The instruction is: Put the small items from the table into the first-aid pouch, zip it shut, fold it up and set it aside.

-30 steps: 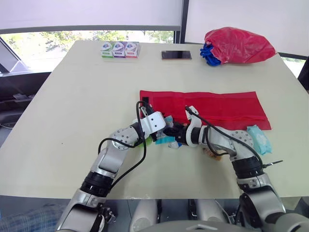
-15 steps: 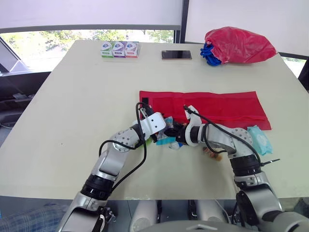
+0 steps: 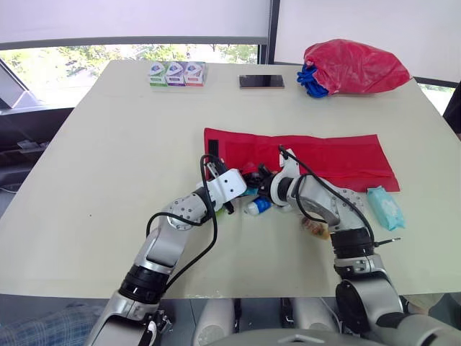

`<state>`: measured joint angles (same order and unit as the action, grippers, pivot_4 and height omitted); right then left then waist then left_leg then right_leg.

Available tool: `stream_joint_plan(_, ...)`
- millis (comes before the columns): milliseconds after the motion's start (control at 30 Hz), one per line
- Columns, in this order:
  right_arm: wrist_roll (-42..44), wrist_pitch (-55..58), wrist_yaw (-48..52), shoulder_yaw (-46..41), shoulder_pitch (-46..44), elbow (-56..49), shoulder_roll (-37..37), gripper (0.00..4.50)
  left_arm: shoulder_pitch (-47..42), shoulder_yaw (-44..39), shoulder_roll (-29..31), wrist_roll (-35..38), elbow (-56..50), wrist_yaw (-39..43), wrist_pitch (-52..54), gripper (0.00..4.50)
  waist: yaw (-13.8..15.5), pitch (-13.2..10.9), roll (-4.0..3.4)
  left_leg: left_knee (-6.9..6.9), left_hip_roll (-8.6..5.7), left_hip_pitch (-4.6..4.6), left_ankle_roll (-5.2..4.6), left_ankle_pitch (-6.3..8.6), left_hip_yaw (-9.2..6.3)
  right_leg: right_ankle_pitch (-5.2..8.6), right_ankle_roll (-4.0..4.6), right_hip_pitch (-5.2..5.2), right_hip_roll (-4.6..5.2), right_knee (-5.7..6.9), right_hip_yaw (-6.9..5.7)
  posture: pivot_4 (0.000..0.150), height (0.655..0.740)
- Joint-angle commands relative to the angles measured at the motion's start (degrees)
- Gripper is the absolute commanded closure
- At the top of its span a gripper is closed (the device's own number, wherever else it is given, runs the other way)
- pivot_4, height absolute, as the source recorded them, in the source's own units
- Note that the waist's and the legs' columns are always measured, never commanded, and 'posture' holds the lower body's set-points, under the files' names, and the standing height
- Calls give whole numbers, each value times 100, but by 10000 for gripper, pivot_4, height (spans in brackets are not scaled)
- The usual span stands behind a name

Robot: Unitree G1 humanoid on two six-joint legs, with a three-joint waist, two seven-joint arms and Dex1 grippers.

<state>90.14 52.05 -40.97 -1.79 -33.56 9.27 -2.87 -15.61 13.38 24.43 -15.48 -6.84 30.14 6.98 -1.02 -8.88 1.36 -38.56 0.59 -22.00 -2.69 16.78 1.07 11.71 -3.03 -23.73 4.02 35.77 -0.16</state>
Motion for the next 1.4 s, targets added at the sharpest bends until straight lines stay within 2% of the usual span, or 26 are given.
stream_joint_plan(33, -180, -156, 384, -193, -213, -224, -135, 44099, -10, 67, -35, 105, -204, 105, -10, 44483, 0, 0, 0, 0, 0, 0, 0, 0, 0, 0, 0, 0, 0, 0, 0, 1500, 7400)
stream_joint_plan(400, -1295, -36, 1009, -23, -116, -362, -554, 44099, -171, 131, -164, 242, -145, 277, -35, 44483, -5, 0, -1, 3, 0, 2, 0, 0, 0, 0, 0, -2, 0, 1, 1, 1500, 7400)
stream_joint_plan(467, -1399, 218, 1114, 6, -44, -469, -426, 33964, -213, 53, -115, 312, -76, 324, -62, 45000, -4, -1, -1, 3, 0, 2, 0, 0, 0, 0, 0, -2, 0, 1, 0, 1500, 7400)
stream_joint_plan(500, -1441, 343, 1165, 8, -12, -526, -357, 31266, -234, 14, -90, 345, -42, 346, -75, 45000, 3, -1, -1, 3, 0, 1, 1, 0, 0, 0, 0, -2, 0, 1, 0, 1500, 7400)
stream_joint_plan(567, -1448, 691, 1255, 25, 80, -747, -131, 21413, -289, -124, -36, 495, 62, 439, -85, 45000, 7, -1, -2, 3, -1, 0, 1, 0, -1, 0, 1, -2, 1, -1, 0, 1500, 7400)
stream_joint_plan(733, -1464, 1269, 1486, 42, 186, -1199, 293, 21413, -375, -287, 65, 781, 269, 686, -94, 45000, 6, -1, -2, 4, -3, -2, 0, 0, -1, 0, 1, -2, 2, -5, -1, 1500, 7400)
stream_joint_plan(967, -1418, 1906, 2141, 57, 79, -1885, 1111, 21413, -538, -618, 189, 1830, 561, 1549, 221, 45000, 5, -2, -2, 5, -4, -4, 0, 0, -2, 1, 1, -3, 1, -7, -2, 1500, 7400)
stream_joint_plan(1033, -1590, 1980, 2499, 157, 29, -2055, 1406, 21413, -645, -702, 224, 2039, 707, 1732, 312, 45000, 6, -2, -2, 5, -4, -4, 0, 0, -2, 1, 0, -3, 0, -7, -2, 1500, 7400)
stream_joint_plan(1200, -2754, 1611, 4181, 1154, -118, -2781, 2633, 21413, -1005, -948, 263, 2663, 1225, 2302, 664, 45000, 15, -6, -4, 5, -6, -8, 0, 0, -2, 1, -1, -6, -1, -8, -3, 1500, 7400)
stream_joint_plan(1233, -2963, 1452, 4502, 1258, -101, -2818, 2734, 27096, -1076, -980, 263, 2771, 1308, 2390, 716, 45000, 13, -6, -3, 4, -9, -9, -1, 0, -2, 2, -2, -5, 0, -17, -4, 1500, 7400)
stream_joint_plan(1267, -3118, 1327, 4743, 1325, -84, -2830, 2797, 29579, -1124, -999, 263, 2839, 1365, 2452, 748, 45000, 13, -6, -1, 6, -9, -9, -1, 0, -4, 2, -2, -6, -1, -19, -5, 1500, 7400)
stream_joint_plan(1367, -3743, 1016, 5284, 1696, -118, -2958, 2992, 44743, -1295, -1044, 318, 3028, 1608, 2705, 862, 45000, 15, -6, -1, 7, -7, -10, 0, 0, -7, 2, -2, -6, -5, -20, -7, 1500, 7400)
stream_joint_plan(1400, -3916, 942, 5414, 1784, -120, -2986, 3022, 44743, -1334, -1049, 335, 3069, 1666, 2770, 876, 45000, 15, -6, -1, 7, -8, -11, -1, 0, -7, 2, -2, -6, -5, -20, -7, 1500, 7400)
